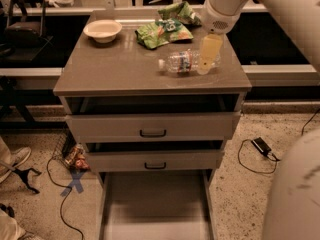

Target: Place water bottle into bottom drawer

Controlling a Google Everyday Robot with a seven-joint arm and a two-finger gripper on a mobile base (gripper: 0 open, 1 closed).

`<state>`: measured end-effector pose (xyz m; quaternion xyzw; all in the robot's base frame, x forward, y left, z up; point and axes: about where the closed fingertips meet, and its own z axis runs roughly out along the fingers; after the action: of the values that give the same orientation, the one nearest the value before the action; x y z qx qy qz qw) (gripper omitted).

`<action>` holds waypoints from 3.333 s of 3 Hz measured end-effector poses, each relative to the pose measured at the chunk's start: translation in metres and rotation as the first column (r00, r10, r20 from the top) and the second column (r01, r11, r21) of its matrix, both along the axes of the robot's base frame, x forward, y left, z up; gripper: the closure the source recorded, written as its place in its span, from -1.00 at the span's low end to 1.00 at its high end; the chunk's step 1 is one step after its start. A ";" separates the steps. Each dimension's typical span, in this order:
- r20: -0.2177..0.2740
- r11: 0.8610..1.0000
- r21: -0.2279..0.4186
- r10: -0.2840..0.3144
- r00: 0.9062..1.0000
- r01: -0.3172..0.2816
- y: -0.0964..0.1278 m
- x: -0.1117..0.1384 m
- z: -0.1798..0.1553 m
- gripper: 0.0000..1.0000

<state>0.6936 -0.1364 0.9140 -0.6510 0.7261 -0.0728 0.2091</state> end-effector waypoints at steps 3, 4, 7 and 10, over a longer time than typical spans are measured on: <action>-0.101 0.997 -0.070 0.016 0.995 -0.023 0.015 0.034 -0.062 -1.00; -0.132 0.998 -0.054 0.022 0.991 -0.030 0.018 0.039 -0.075 -0.69; -0.144 1.000 -0.019 -0.021 0.989 0.018 0.001 0.030 -0.071 0.71; -0.289 0.937 0.044 -0.320 0.903 0.346 -0.076 -0.107 -0.072 1.00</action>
Offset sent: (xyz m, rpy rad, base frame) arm 0.0372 0.0131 -0.0583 -0.0950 0.0924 0.0107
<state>0.5865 -0.2120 0.8424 -0.5105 0.8512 0.0185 0.1203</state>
